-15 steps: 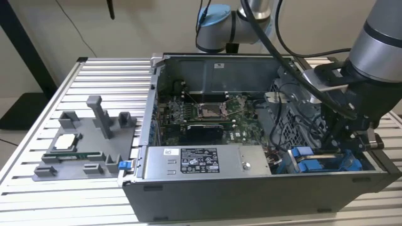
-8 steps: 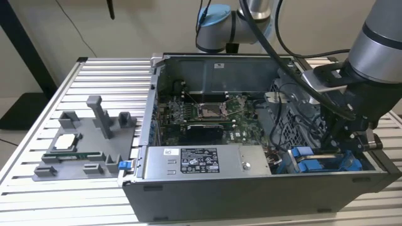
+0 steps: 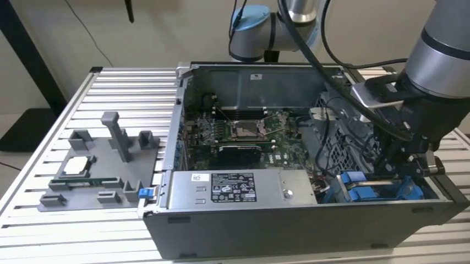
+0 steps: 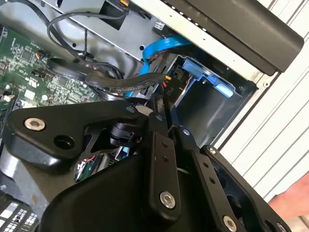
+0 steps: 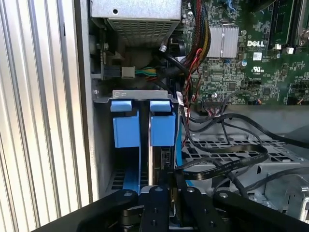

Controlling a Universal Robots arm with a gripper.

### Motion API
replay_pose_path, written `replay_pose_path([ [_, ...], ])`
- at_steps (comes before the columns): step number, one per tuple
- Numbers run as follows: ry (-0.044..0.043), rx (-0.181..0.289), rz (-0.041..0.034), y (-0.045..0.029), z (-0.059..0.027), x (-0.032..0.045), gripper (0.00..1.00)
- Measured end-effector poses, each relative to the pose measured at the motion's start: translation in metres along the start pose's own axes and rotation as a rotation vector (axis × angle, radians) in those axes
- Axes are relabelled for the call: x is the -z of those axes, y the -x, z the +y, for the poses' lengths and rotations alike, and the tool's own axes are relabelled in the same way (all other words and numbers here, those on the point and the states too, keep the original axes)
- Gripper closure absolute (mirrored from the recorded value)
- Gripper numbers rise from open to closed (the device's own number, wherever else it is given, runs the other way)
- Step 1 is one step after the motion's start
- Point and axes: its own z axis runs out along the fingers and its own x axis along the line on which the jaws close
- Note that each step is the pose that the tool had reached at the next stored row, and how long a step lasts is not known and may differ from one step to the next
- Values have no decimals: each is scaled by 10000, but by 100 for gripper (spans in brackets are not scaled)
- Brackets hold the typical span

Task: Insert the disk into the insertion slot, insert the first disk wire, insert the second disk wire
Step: 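Insert the second disk wire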

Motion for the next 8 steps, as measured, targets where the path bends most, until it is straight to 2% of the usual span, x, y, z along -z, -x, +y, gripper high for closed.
replay_pose_path([
  [8, -1, -14, 7, -4, 8, -54, 100],
])
